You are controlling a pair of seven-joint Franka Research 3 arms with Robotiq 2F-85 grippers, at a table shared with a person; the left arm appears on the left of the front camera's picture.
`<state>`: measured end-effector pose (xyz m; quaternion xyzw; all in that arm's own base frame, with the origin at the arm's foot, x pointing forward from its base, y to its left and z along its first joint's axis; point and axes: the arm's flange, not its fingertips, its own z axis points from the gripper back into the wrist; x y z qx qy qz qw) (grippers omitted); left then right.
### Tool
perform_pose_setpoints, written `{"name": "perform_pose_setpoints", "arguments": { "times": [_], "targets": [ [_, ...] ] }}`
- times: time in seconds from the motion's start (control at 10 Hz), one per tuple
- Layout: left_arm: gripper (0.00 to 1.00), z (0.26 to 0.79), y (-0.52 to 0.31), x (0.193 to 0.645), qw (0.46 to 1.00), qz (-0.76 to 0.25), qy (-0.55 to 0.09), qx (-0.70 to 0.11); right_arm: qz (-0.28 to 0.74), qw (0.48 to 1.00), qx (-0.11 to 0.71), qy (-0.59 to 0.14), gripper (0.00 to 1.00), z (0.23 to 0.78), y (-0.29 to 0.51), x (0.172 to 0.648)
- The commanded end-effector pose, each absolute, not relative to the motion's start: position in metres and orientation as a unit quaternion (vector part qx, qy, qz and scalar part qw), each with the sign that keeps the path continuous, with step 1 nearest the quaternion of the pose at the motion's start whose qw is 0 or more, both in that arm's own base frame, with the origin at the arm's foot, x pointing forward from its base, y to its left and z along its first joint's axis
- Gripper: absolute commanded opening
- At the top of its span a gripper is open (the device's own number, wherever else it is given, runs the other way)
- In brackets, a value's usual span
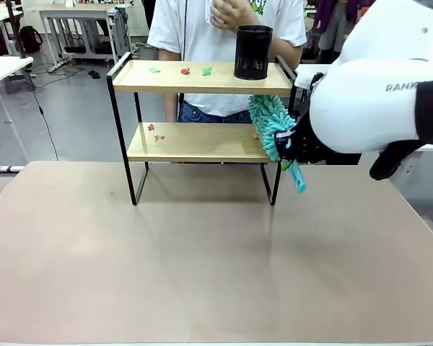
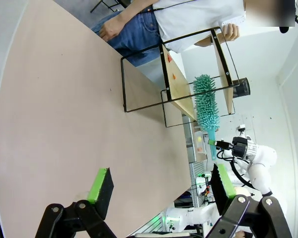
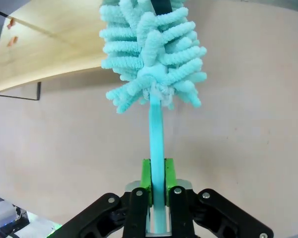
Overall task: Clean the shelf.
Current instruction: Clean the specific tier of the Shelf with the Duster once objects are removed.
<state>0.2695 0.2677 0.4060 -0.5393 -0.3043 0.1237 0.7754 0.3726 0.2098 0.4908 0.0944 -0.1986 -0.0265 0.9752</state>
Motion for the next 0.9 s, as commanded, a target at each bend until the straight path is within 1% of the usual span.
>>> {"name": "perform_pose_setpoints", "arguments": {
  "times": [0.0,0.5,0.8],
  "targets": [
    [1.0,0.406,0.267,0.27,0.77,0.113,-0.318,-0.542,-0.043,0.978,0.071,-0.191,0.12,0.489,0.217,0.385],
    [1.0,0.406,0.267,0.27,0.77,0.113,-0.318,-0.542,-0.042,0.984,0.066,-0.158,0.12,0.479,0.207,0.394],
    [1.0,0.406,0.267,0.27,0.77,0.113,-0.318,-0.542,-0.021,0.984,0.062,-0.168,0.12,0.485,0.2,0.396]
  ]
}}
